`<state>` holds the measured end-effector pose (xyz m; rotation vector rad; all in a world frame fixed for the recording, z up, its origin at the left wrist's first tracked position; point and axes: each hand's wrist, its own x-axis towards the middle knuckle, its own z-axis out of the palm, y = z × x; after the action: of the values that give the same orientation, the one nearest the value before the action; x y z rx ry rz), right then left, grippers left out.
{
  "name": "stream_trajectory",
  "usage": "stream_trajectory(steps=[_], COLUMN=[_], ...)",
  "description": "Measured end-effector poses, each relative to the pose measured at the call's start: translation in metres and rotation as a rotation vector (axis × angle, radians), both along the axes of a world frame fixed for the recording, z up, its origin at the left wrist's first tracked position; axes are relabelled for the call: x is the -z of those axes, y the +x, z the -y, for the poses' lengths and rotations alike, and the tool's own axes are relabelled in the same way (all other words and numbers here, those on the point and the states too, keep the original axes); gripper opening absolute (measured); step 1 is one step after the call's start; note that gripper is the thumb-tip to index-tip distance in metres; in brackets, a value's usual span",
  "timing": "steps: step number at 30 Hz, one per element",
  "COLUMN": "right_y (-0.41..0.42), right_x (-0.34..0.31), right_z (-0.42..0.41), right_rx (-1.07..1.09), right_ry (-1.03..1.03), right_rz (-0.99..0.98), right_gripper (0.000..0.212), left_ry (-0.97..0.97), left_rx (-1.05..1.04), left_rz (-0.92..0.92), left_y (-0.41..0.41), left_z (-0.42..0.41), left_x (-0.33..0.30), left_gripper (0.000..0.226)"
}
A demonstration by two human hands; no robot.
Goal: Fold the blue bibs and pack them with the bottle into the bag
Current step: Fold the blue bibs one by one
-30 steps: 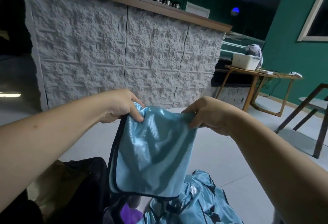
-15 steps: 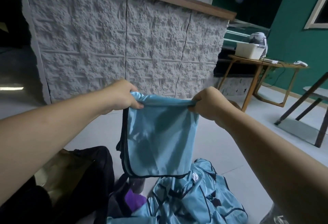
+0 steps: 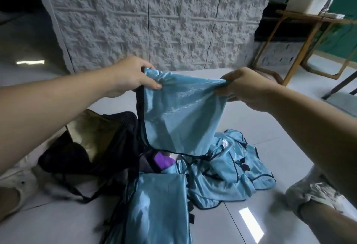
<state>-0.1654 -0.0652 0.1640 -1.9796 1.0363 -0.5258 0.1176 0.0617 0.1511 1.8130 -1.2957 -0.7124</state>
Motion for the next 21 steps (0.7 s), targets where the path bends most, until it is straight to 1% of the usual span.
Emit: stream_trajectory(steps=[2,4,7,10,13,14,17,19,21], right_y=[-0.008,-0.015,-0.020,-0.024,-0.024,-0.022,-0.010,0.002,0.014], right_x=[0.006,0.012,0.030,0.056,0.087,0.100,0.148,0.187,0.227], right_z=[-0.012,-0.026,-0.047,-0.065,-0.077,-0.079,-0.081,-0.079,-0.075], right_rx=[-0.083,-0.173,-0.256,-0.320,-0.330,-0.309,-0.200,-0.111,-0.035], right_ry=[0.056,0.115,0.225,0.391,0.520,0.528,0.504,0.472,0.398], right_rz=[-0.026,-0.056,-0.118,-0.159,-0.205,-0.226,-0.282,-0.308,-0.362], right_gripper=[0.010,0.010,0.010,0.007,0.007,0.007,0.005,0.003,0.007], left_ry=[0.061,0.100,0.192,0.300,0.452,0.487,0.544,0.546,0.513], left_rx=[0.086,0.137,0.180,0.203,0.240,0.228,0.064,-0.038,-0.115], left_rz=[-0.033,-0.090,-0.231,-0.385,-0.476,-0.496,-0.550,-0.496,-0.410], left_y=[-0.005,-0.010,-0.015,-0.015,-0.015,-0.015,-0.016,-0.012,-0.010], left_z=[-0.016,-0.037,-0.067,-0.091,-0.111,-0.114,-0.118,-0.113,-0.104], left_x=[0.008,0.018,0.043,0.076,0.110,0.123,0.171,0.209,0.243], left_gripper=[0.026,0.022,0.014,0.026,0.041,0.042,0.024,0.021,0.021])
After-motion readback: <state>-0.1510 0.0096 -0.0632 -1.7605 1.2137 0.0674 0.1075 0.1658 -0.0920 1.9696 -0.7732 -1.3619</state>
